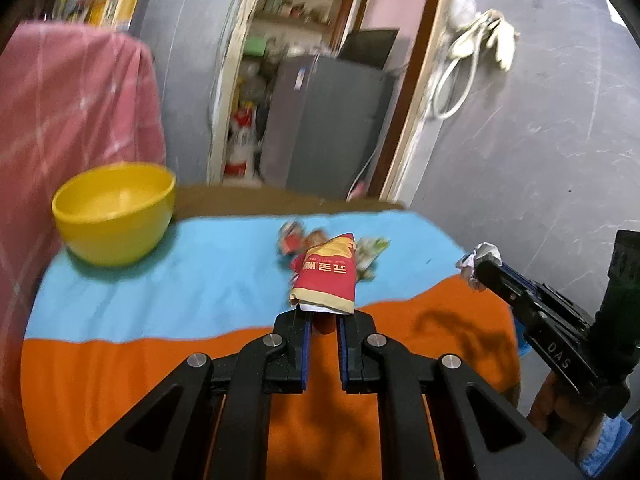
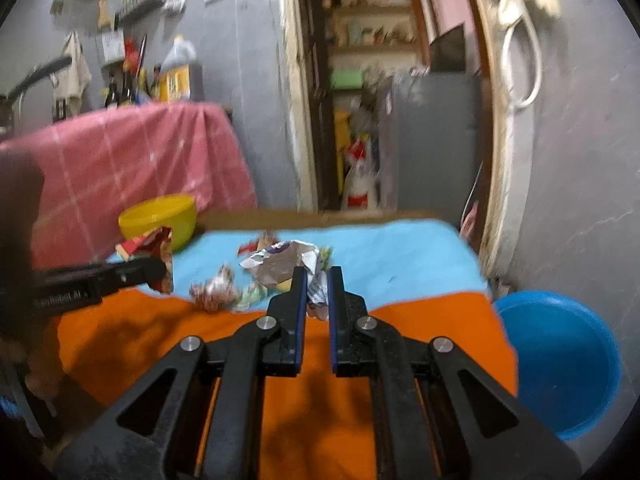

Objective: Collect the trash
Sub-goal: 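Lift both scraps over the blue basin and open both grippers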

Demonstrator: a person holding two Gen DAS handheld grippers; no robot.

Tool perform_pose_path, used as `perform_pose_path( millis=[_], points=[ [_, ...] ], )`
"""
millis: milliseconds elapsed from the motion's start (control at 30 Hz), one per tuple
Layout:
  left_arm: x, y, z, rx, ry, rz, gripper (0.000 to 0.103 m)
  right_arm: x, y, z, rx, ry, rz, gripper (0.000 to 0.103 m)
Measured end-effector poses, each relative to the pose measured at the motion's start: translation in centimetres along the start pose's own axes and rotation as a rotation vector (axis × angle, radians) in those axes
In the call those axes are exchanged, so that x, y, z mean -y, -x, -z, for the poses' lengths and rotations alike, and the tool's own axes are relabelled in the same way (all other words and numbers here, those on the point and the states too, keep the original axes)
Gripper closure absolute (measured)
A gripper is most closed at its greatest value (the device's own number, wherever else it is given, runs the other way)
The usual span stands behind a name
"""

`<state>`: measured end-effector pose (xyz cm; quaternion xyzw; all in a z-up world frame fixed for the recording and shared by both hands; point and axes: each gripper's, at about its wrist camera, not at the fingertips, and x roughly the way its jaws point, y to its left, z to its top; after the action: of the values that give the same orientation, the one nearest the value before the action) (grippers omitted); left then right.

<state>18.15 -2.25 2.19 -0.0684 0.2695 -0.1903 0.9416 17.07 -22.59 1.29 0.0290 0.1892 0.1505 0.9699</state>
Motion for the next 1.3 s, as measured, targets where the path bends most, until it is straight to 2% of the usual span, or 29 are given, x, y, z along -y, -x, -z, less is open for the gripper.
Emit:
perform_pose_path(
  millis=[133,233,333,433,567,667,767,900,1033,1233,1300],
  points=[
    [2.6,0.4,-1.1,0.106,0.015,0.076,0.095,1.0,2.4,-1.2,0.108,-0.031,0.052,0.090],
    [5.2,0.2,-2.3,0.173,-0.004,0.122,0.095,2.4,4.9,-2.2,0.200,-0.047,0.129,0.089],
    [7.7,0.1,-3.3,0.222,-0.045,0.165,0.095,3.8,6.7,-3.2,0.255,-0.056,0.210,0.089],
    [10.6,-0.6,-4.2,0.259,-0.085,0.209,0.094,5.4,8.4,-3.7,0.307,-0.079,0.290,0.089],
    [14.1,-2.4,-4.8,0.254,-0.126,0.267,0.094,7.7,9.6,-3.7,0.328,-0.094,0.402,0.089],
    [16.4,-4.4,-5.0,0.214,-0.152,0.306,0.094,9.8,9.8,-3.2,0.306,-0.124,0.467,0.089],
    [18.6,-7.2,-4.9,0.137,-0.169,0.350,0.094,12.2,9.5,-2.6,0.258,-0.172,0.521,0.089],
    [21.4,-11.4,-4.5,-0.016,-0.197,0.388,0.094,15.6,8.3,-1.2,0.161,-0.255,0.568,0.089],
    [23.8,-15.2,-3.8,-0.153,-0.264,0.370,0.094,18.2,6.8,0.5,0.074,-0.321,0.591,0.089],
    [24.4,-19.0,-2.6,-0.277,-0.257,0.345,0.094,20.0,5.9,1.4,0.008,-0.363,0.596,0.089],
    [24.7,-20.1,-2.0,-0.327,-0.258,0.317,0.094,20.2,5.6,1.6,-0.007,-0.373,0.590,0.088]
  ],
)
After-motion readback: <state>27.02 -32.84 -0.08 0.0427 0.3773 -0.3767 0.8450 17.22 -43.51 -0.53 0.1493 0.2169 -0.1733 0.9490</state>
